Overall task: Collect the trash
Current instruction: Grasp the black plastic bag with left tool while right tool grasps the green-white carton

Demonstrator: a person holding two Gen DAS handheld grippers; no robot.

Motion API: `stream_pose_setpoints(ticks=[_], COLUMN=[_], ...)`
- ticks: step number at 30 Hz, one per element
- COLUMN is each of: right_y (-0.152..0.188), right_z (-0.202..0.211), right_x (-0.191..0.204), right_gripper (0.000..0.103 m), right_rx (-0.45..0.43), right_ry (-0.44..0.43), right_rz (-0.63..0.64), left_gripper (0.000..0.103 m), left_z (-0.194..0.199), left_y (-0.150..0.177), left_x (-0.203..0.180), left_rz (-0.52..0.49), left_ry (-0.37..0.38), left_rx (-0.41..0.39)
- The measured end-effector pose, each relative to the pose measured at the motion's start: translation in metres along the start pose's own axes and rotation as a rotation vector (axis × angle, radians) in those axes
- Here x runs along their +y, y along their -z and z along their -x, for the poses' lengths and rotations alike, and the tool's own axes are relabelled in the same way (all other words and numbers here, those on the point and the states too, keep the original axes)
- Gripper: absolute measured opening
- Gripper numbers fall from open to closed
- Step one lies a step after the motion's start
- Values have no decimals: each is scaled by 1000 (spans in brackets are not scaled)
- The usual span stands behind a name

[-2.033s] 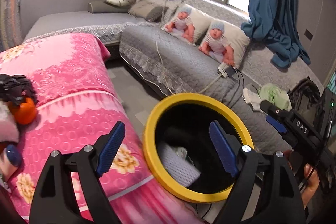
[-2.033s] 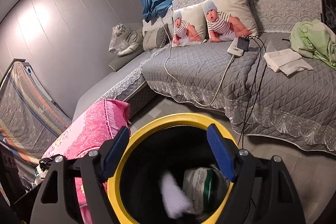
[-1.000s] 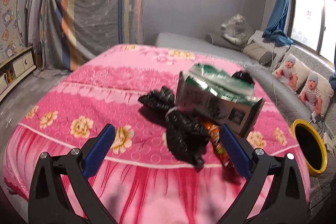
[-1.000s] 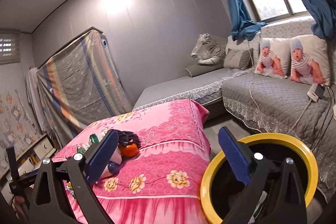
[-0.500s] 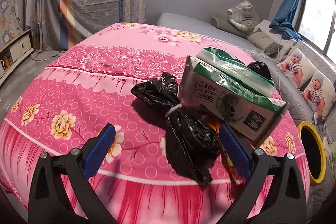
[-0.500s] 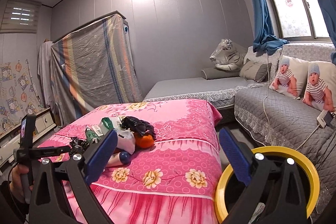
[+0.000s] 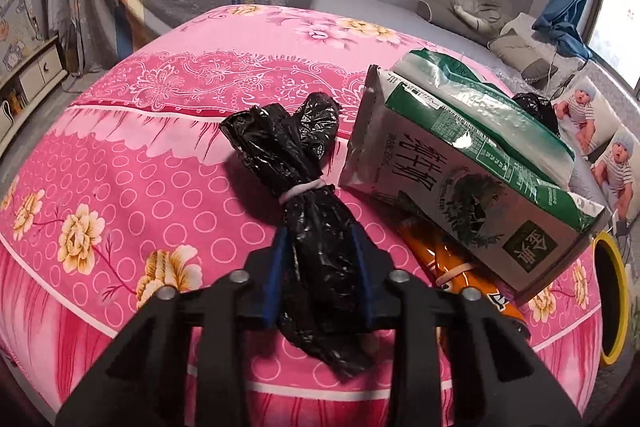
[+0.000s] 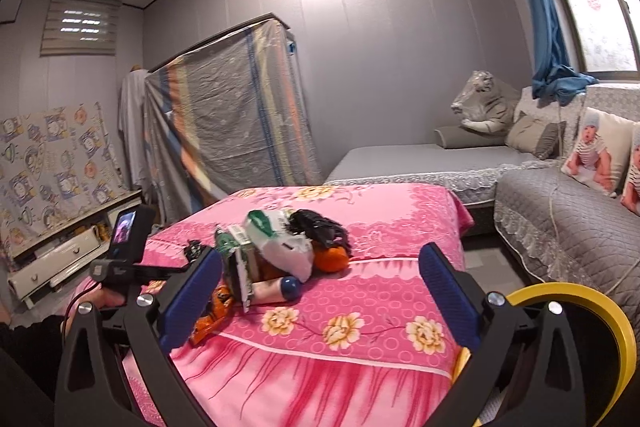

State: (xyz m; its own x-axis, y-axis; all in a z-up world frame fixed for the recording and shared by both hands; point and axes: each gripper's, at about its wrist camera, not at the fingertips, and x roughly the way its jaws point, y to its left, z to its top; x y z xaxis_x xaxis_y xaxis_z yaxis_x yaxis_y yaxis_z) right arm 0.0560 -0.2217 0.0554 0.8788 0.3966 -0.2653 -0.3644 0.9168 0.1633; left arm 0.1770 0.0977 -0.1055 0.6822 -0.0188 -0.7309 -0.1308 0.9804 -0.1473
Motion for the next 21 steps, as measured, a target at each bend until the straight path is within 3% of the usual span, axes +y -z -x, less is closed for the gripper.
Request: stream_pose_setpoints(ticks=[4,9,15,17,21], right_y=[0,6,10,9,11], right_z=[-12,-46,-100,-119,-152], right_x=[21,47,67,68,73], right_gripper=[95,95,94,92,73], right_rx=[45,132,245,279,339], right_ry=[-41,-146,-272,-305,-308], right_rz=[66,148,146,116,107], left_gripper=[20,19,19,19,19], left_z=[10,29,57,65,77], left_y=[1,5,13,14,17], left_x=[2,14,25,26,24], left_rz=[4,44,85,87,67], left_ry=[-20,13,52,70,83], left_rx=[-32,-57,-108,-128,-163])
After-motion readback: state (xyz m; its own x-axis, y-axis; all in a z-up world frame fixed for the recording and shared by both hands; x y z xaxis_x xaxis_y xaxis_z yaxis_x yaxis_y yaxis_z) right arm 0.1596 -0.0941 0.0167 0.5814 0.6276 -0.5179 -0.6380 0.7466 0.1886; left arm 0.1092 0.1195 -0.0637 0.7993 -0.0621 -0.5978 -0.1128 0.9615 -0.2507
